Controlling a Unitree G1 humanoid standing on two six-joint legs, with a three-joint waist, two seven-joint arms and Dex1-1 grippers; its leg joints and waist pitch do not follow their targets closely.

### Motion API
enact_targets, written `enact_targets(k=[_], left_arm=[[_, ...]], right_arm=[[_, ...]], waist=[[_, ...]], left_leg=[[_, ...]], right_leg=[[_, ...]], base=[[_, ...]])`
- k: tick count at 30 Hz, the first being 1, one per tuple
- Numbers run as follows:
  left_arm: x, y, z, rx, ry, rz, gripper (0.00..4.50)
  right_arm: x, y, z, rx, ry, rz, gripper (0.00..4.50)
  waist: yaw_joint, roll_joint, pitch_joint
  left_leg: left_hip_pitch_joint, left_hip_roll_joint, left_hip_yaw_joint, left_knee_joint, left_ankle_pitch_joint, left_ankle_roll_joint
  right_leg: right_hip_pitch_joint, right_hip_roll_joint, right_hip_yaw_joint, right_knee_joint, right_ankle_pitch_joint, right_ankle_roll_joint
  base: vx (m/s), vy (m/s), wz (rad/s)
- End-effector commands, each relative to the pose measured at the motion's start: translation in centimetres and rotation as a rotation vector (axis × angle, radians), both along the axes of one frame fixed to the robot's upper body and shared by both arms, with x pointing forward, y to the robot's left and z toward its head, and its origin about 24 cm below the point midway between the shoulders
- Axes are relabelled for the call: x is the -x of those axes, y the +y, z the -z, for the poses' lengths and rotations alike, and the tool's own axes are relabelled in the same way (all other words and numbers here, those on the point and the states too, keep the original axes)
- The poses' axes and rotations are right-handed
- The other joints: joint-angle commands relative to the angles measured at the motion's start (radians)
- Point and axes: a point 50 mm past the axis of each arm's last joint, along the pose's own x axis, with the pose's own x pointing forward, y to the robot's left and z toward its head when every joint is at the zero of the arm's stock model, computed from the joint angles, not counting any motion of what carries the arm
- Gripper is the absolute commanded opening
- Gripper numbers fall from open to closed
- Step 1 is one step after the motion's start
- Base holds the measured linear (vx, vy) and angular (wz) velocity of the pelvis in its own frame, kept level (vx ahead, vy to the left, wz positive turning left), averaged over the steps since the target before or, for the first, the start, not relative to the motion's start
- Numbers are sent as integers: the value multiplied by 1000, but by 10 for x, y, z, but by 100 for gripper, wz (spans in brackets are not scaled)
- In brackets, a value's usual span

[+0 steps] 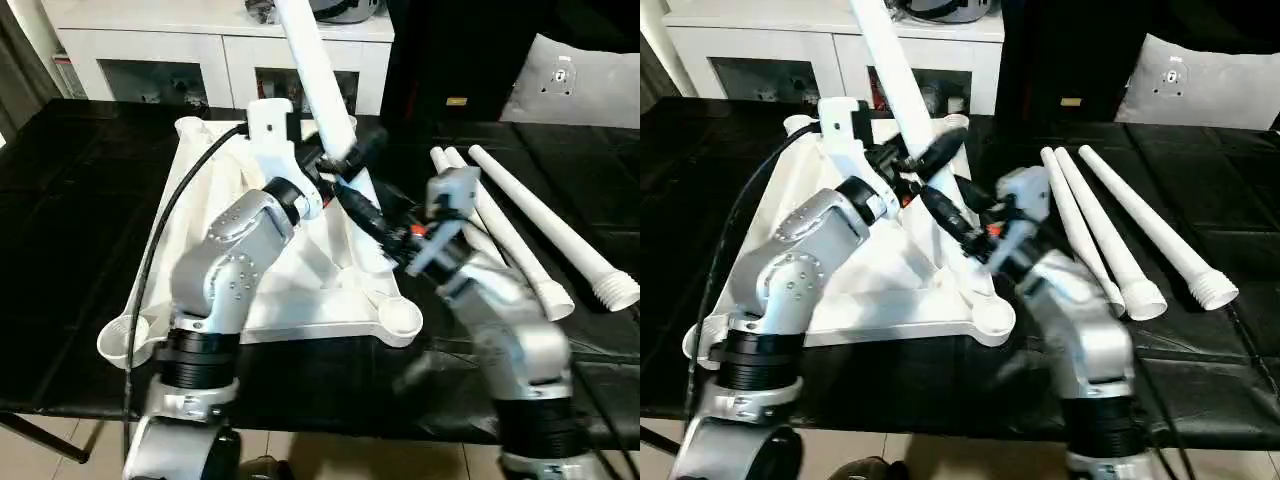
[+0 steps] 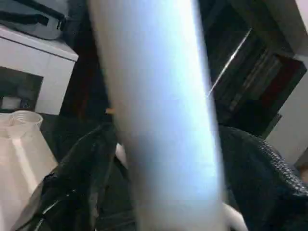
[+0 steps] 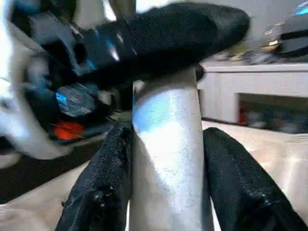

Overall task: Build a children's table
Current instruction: Pick table leg

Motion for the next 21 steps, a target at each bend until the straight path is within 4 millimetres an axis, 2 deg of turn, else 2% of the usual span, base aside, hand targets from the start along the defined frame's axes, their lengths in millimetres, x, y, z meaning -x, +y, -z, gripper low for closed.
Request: enact_targets(k=[1,10,11,12,15,17,21], left_arm=[[1,-6,-6,-15,-32,0,341],[1,-6,-9,12,-49,-23,275],[1,-6,-9,12,-49,-23,275],[1,-6,-9,11,-50,-24,252],[2,-6,-8,14,-51,-24,241],[2,-7,-8,15,-52,-24,213],[2,-7,-8,16,-52,-23,194]], right_arm=[[-3,2,-6,10,-42,33,183],[-5,4,0,24,-63,45,183],[-5,4,0,24,-64,45,183],[-5,4,0,24,-65,45,183],[-6,4,1,27,-67,47,183],[-6,4,2,30,-66,48,183],[-7,4,3,34,-68,48,183]], waist=[[-5,-8,-62],[-7,-9,-61],[-8,-9,-60],[-7,-9,-61],[-8,-9,-62],[-8,-8,-63],[-9,-9,-61]], left_leg=[[44,124,-60,-85,-237,-7],[44,126,-60,-85,-252,5],[44,126,-60,-84,-250,6],[44,126,-60,-84,-242,10],[44,126,-60,-83,-226,20],[43,126,-60,-83,-225,23],[44,126,-60,-83,-242,19]], right_leg=[[18,-81,42,-63,-20,-226],[19,-82,42,-66,-39,-225],[19,-81,43,-66,-37,-225],[20,-81,42,-64,-27,-227],[21,-80,41,-61,0,-230],[21,-79,41,-60,5,-234],[21,-80,42,-62,-13,-234]], base=[[0,0,0],[0,0,0],[0,0,0],[0,0,0],[0,0,0],[0,0,0],[0,0,0]])
